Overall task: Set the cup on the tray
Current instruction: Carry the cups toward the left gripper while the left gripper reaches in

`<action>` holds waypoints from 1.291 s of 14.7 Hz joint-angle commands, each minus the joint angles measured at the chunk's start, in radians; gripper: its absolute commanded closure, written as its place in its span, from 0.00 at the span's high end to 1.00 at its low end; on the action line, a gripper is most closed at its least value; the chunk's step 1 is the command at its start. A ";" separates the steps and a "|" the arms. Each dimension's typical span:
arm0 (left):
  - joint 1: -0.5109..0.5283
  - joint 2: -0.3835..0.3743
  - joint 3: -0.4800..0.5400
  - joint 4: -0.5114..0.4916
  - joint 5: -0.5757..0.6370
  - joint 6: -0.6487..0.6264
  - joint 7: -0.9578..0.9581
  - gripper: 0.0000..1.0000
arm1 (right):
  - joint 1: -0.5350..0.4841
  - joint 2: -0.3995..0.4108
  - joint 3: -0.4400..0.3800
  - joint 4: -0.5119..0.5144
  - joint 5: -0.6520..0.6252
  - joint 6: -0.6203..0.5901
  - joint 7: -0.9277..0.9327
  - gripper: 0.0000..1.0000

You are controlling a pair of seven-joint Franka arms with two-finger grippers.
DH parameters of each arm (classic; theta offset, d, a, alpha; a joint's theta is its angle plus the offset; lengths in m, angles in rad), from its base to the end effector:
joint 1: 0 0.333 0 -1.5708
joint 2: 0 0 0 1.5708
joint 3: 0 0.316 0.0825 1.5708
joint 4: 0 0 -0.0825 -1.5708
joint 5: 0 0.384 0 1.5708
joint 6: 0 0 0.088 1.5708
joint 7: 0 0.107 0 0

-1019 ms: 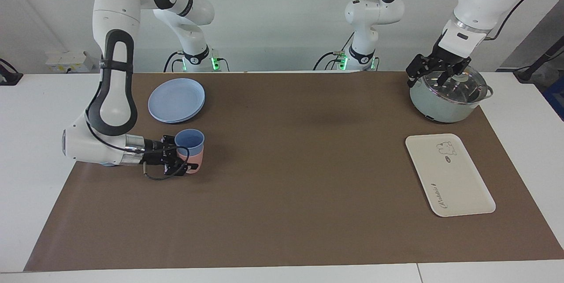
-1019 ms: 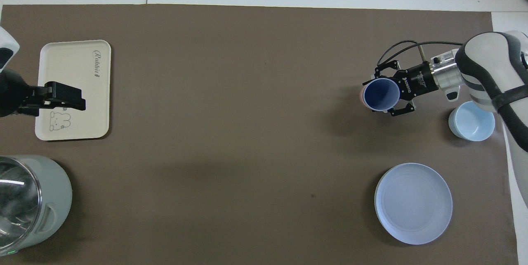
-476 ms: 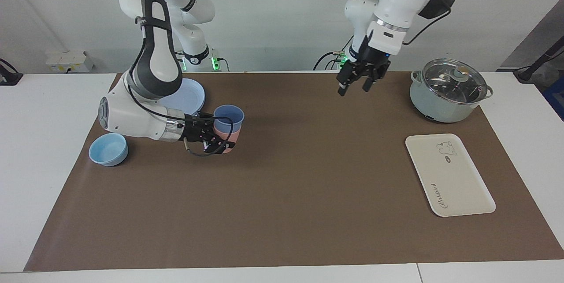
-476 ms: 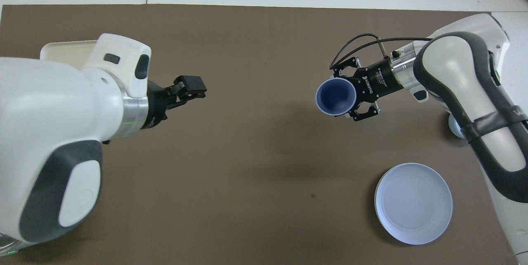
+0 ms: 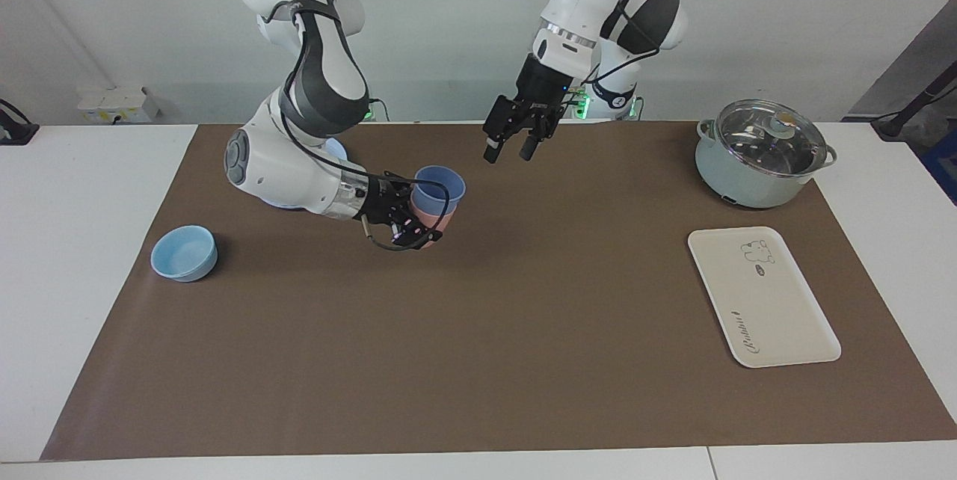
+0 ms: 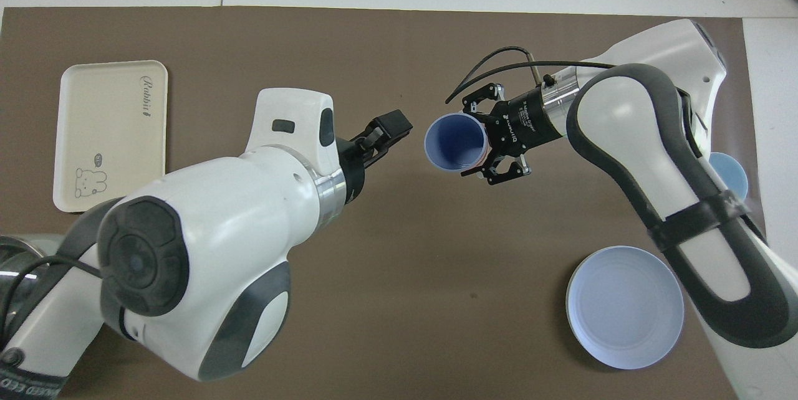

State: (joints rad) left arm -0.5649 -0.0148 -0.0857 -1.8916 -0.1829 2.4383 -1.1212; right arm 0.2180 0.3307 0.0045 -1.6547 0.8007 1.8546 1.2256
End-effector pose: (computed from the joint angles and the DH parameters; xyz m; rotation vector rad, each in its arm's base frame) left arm 0.4773 -0.3641 0.5695 2.4869 0.7365 0.3143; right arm 0.6199 0.1974 0.4301 -2.0344 1.5330 0.7908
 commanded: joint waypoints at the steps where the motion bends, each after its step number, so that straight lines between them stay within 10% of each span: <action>1: -0.059 0.065 0.020 0.020 -0.006 0.065 -0.022 0.87 | 0.015 -0.028 -0.003 -0.028 0.028 0.021 0.025 0.00; 5: -0.092 0.101 0.020 0.025 -0.006 0.122 -0.031 0.67 | 0.015 -0.028 -0.001 -0.027 0.028 0.023 0.028 0.00; 8: -0.090 0.116 0.020 0.025 -0.004 0.128 -0.026 0.00 | 0.017 -0.028 -0.001 -0.027 0.028 0.043 0.028 0.00; 19: 0.006 0.001 0.032 0.141 0.003 -0.170 -0.022 0.00 | -0.003 -0.025 -0.001 -0.013 0.072 0.064 0.022 0.00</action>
State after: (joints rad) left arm -0.6199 0.0484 -0.0551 -1.7879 -0.1827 2.3923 -1.1452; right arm 0.2365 0.3226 0.0015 -1.6502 0.8284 1.9105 1.2416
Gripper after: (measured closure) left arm 0.947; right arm 0.203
